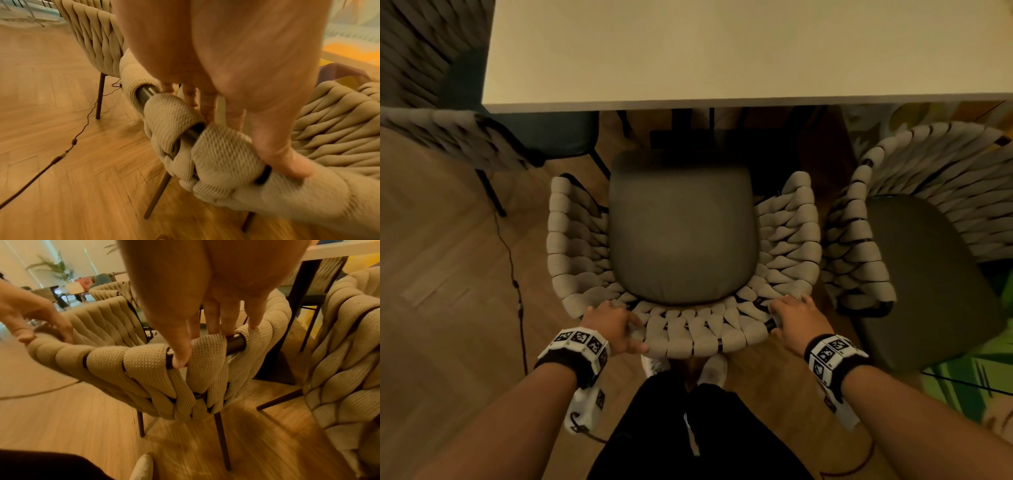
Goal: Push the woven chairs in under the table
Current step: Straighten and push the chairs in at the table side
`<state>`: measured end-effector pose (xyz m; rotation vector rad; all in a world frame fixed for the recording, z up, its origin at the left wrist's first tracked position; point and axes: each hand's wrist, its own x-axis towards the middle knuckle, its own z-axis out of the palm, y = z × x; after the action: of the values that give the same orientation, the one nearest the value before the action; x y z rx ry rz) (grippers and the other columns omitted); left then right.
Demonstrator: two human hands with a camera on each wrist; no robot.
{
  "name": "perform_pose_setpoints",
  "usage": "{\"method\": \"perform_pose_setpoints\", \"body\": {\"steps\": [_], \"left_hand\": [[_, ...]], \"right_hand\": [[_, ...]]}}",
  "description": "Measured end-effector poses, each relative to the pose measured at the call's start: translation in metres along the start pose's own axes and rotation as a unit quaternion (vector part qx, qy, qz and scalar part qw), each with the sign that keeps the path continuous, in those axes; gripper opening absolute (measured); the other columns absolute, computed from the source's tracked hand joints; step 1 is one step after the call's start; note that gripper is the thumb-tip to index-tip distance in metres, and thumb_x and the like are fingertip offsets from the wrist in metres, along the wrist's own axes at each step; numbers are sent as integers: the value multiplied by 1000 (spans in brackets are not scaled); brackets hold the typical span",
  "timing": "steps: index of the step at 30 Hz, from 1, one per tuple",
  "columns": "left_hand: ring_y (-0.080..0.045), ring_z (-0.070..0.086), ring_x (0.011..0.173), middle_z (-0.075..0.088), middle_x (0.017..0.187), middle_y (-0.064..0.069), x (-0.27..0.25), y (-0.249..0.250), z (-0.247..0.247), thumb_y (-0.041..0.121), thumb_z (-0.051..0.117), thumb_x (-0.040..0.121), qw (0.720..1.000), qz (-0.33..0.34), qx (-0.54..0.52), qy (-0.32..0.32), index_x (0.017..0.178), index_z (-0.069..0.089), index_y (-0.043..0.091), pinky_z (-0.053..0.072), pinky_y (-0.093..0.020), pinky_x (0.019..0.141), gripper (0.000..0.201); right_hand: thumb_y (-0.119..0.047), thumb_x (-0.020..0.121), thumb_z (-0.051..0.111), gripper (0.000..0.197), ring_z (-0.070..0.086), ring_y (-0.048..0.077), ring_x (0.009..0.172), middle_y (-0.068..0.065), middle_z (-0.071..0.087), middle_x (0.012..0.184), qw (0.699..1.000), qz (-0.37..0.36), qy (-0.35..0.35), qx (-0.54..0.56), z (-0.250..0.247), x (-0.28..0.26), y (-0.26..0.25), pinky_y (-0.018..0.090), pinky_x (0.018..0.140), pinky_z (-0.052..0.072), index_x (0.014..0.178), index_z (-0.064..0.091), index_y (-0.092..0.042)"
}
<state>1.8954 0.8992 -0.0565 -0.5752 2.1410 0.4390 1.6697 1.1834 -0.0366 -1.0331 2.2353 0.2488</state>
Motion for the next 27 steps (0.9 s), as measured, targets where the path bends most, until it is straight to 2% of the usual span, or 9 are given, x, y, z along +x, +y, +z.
{"method": "perform_pose_setpoints", "body": {"steps": [3, 5, 6, 10, 14, 18, 20, 22, 27], "left_hand": [[-16, 58, 102, 58, 97, 11, 14, -7, -8, 67, 58, 82, 995, -22, -95, -11, 117, 63, 34, 50, -39, 93, 48], [-15, 61, 92, 61, 95, 9, 21, -5, -13, 60, 57, 86, 993, -27, -118, -11, 109, 65, 33, 55, -37, 88, 36], [-14, 61, 89, 62, 94, 8, 23, -4, -13, 58, 57, 88, 992, -29, -124, -14, 103, 64, 35, 56, -37, 86, 29], [-13, 61, 92, 63, 97, 7, 26, 5, -15, 53, 56, 90, 995, -24, -97, -23, 95, 59, 40, 52, -31, 85, 14], [-14, 60, 94, 64, 101, 7, 26, 24, -18, 53, 56, 90, 994, -51, -90, -29, 94, 61, 43, 51, -32, 87, 12], [-16, 60, 95, 69, 106, 3, 27, 71, -29, 48, 57, 92, 993, -58, -107, -6, 95, 62, 42, 47, -29, 85, 8], [-21, 63, 97, 72, 103, -1, 30, 105, -41, 41, 59, 93, 993, -43, -110, 21, 94, 67, 35, 47, -30, 81, 10], [-21, 63, 93, 71, 95, -2, 32, 142, -55, 38, 59, 94, 994, -20, -106, 27, 84, 64, 31, 44, -29, 75, 13], [-21, 63, 89, 69, 89, -2, 43, 231, -93, 38, 58, 94, 995, 47, -79, 35, 69, 52, 32, 43, -29, 73, 27]], "right_hand": [[-28, 85, 58, 22, 57, 20, 106, -6, 58, 98, 998, 20, 8, 60, -9, 1, -4, 40, 105, 39, 107, 57, -30], [-27, 84, 57, 23, 59, 22, 98, -3, 61, 99, 984, 71, 26, 159, -15, -2, 2, 33, 83, 49, 106, 59, -30], [-26, 84, 58, 24, 60, 22, 96, -2, 61, 100, 974, 99, 36, 202, -19, -3, 9, 33, 79, 51, 107, 59, -30], [-29, 84, 60, 25, 61, 25, 95, 0, 61, 101, 945, 188, 99, 249, -36, 9, 67, 39, 79, 55, 109, 55, -29], [-30, 79, 66, 46, 53, 37, 112, 15, 55, 122, 898, 316, 163, 257, -45, 33, 158, 47, 94, 49, 121, 51, -19], [-40, 77, 75, 72, 55, 39, 116, 16, 52, 132, 851, 383, 52, 355, -31, 53, 222, 47, 94, 51, 136, 42, -16], [-45, 81, 71, 68, 57, 40, 112, 18, 55, 130, 874, 357, 5, 331, -20, 57, 231, 45, 91, 51, 134, 43, -13], [-45, 86, 65, 60, 57, 41, 113, 20, 56, 128, 902, 330, 8, 278, -11, 57, 231, 45, 89, 48, 130, 43, -10], [-40, 92, 58, 48, 58, 39, 112, 18, 58, 124, 922, 288, 5, 259, 0, 19, 242, 46, 89, 48, 126, 40, -11]]}}
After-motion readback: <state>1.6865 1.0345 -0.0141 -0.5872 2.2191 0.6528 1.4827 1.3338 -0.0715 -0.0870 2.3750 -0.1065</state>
